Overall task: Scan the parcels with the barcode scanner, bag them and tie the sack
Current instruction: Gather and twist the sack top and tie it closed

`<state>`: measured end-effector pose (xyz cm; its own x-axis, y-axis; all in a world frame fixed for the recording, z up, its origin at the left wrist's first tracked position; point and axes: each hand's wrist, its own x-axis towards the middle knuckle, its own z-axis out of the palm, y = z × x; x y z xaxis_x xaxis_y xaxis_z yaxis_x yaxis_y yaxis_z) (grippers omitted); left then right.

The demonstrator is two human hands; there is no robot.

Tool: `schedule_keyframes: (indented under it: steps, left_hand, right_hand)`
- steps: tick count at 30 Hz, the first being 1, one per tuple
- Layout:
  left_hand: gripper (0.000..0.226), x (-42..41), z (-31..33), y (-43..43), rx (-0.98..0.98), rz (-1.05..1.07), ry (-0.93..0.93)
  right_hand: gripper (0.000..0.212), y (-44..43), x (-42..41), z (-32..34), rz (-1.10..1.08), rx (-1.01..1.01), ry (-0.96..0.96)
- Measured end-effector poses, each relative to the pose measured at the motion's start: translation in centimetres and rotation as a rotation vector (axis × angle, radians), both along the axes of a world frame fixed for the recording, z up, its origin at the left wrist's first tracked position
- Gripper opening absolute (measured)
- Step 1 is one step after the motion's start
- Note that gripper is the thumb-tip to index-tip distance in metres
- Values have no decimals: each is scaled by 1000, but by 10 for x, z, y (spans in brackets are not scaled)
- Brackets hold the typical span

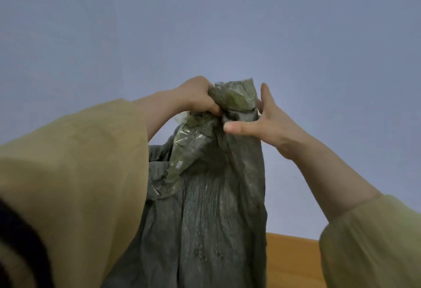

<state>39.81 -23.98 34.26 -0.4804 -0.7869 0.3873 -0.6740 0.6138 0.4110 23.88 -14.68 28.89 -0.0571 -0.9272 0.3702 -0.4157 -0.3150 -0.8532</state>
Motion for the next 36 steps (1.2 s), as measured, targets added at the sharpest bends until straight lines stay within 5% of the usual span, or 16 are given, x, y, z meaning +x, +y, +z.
schedule_keyframes:
  steps: [3,5,7,9,12,14,16,19,24,30,32,34,36]
  left_hand:
    - [36,-13,2,2,-5,1,20]
    - [41,-10,0,3,78,-20,111]
    - [67,-2,-5,4,210,-70,219]
    - [103,7,-23,7,291,-105,285]
    - [136,10,-77,24,80,133,171]
    - [133,4,-122,37,-47,261,112]
    - [107,2,-155,37,-26,274,145]
    - [35,13,-160,15,-105,179,208]
    - [36,28,-105,-11,-175,23,307]
    - [97,-6,-52,-17,19,-226,-144]
    - [103,-17,-41,-13,142,-360,-322]
    - [80,-26,-38,-11,263,-435,-421]
    - [39,-27,-36,-12,300,-392,-437]
  right_hand:
    - [129,-22,12,-8,-146,-108,9]
    - [88,-35,8,-10,-234,-177,-43]
    - [46,-42,1,-12,-277,-200,-151]
    - [25,-44,-5,-13,-296,-177,-225]
    - [21,-45,-12,-13,-300,-132,-296]
    - [22,-44,-15,-11,-277,-101,-356]
    - [25,-42,-19,-11,-236,-78,-425]
    - [31,-36,-32,-12,-138,-41,-482]
    - [41,-24,-55,-21,-11,-7,-433]
    - [23,-25,-59,-21,149,47,-266]
    - [40,-20,-55,-17,225,72,-234]
    - [55,-14,-55,-14,291,71,-204]
    - [44,-13,-62,-14,297,64,-230]
